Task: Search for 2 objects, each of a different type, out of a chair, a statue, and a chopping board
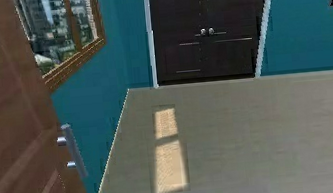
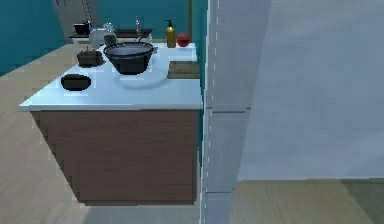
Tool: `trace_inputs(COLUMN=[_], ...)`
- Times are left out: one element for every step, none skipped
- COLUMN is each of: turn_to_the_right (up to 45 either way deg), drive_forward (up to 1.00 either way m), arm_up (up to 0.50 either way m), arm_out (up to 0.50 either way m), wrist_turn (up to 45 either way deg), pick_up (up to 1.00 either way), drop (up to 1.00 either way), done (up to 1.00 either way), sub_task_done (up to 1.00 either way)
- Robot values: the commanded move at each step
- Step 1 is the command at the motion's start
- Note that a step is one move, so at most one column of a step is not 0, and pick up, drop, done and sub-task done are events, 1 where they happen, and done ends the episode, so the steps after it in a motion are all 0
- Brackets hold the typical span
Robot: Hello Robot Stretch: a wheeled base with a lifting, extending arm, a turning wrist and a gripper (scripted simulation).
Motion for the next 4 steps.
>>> trace_inputs(turn_to_the_right=[-15.0, 0.0, 45.0, 33.0], drive_forward=[0.00, 0.05, 0.00, 0.00], arm_up=[0.00, 0.00, 0.00, 0.00], arm_out=[0.00, 0.00, 0.00, 0.00], wrist_turn=[0.0, 0.0, 0.0, 0.0], pick_up=[0.00, 0.00, 0.00, 0.00], drop=[0.00, 0.00, 0.00, 0.00], done=[0.00, 0.00, 0.00, 0.00], sub_task_done=[0.00, 0.00, 0.00, 0.00])
